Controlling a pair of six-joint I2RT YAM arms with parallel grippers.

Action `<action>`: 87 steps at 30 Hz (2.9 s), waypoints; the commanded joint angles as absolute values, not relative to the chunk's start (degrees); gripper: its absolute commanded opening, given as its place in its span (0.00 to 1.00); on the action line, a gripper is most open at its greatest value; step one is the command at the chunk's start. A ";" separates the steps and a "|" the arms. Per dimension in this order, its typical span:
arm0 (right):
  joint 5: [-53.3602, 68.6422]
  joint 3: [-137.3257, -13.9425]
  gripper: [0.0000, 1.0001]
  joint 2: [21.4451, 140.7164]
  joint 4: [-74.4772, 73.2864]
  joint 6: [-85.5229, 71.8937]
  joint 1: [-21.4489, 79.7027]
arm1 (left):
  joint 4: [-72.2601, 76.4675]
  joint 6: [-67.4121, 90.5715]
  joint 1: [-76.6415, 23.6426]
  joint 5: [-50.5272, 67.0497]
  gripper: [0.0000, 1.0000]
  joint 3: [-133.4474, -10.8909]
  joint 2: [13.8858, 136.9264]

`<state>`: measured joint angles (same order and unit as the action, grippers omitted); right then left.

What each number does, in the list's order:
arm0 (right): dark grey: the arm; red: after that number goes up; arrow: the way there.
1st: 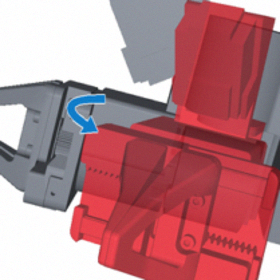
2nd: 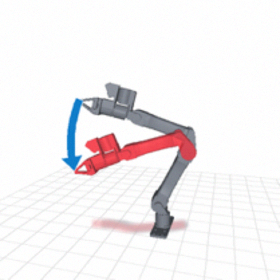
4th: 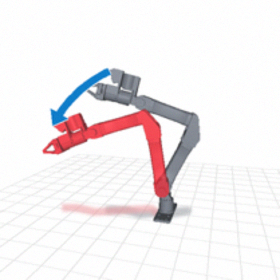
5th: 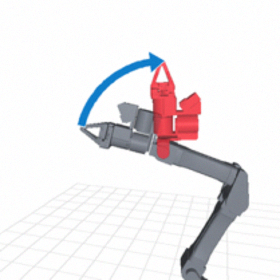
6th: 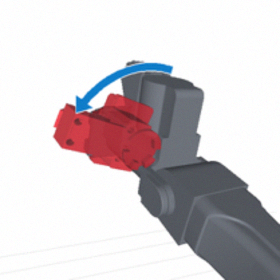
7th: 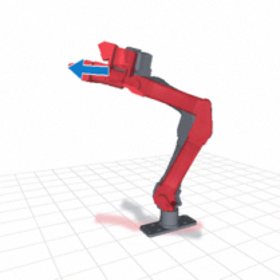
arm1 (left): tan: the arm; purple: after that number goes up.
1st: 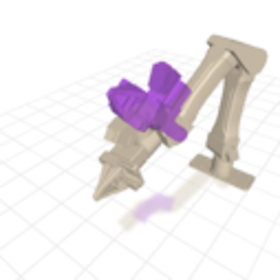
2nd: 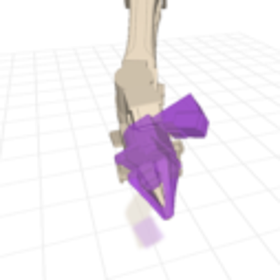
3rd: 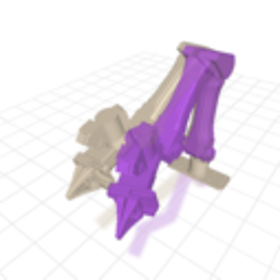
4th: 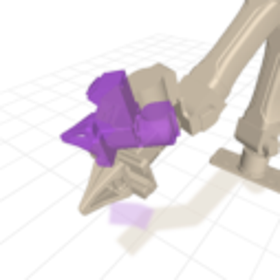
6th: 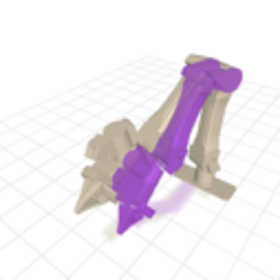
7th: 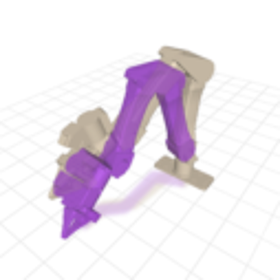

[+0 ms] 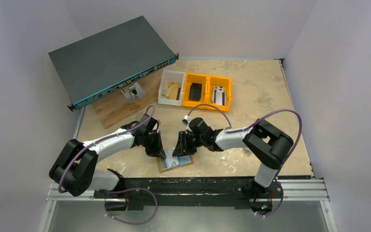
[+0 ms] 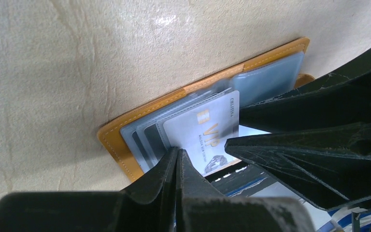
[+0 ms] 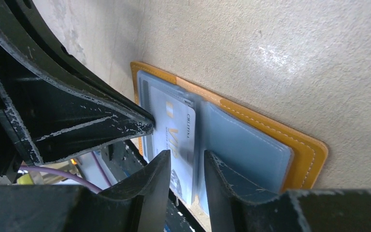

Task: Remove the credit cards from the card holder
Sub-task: Remove the credit card from the card holder.

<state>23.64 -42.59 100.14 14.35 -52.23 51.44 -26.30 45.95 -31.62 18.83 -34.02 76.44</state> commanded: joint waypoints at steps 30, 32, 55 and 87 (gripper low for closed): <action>38.76 -30.58 0.00 106.63 47.15 -64.29 44.87 | -29.34 45.86 -31.54 13.86 0.00 -35.87 80.88; 38.54 -30.23 0.00 106.32 47.13 -64.31 44.70 | -30.04 45.51 -31.47 13.21 0.00 -36.24 80.65; 34.73 -25.85 0.00 103.49 42.76 -61.47 41.18 | -32.77 43.51 -31.43 11.01 0.00 -37.97 81.55; 38.58 -30.81 0.21 109.21 50.34 -65.36 44.24 | -31.17 43.41 -31.39 12.57 0.00 -37.92 83.20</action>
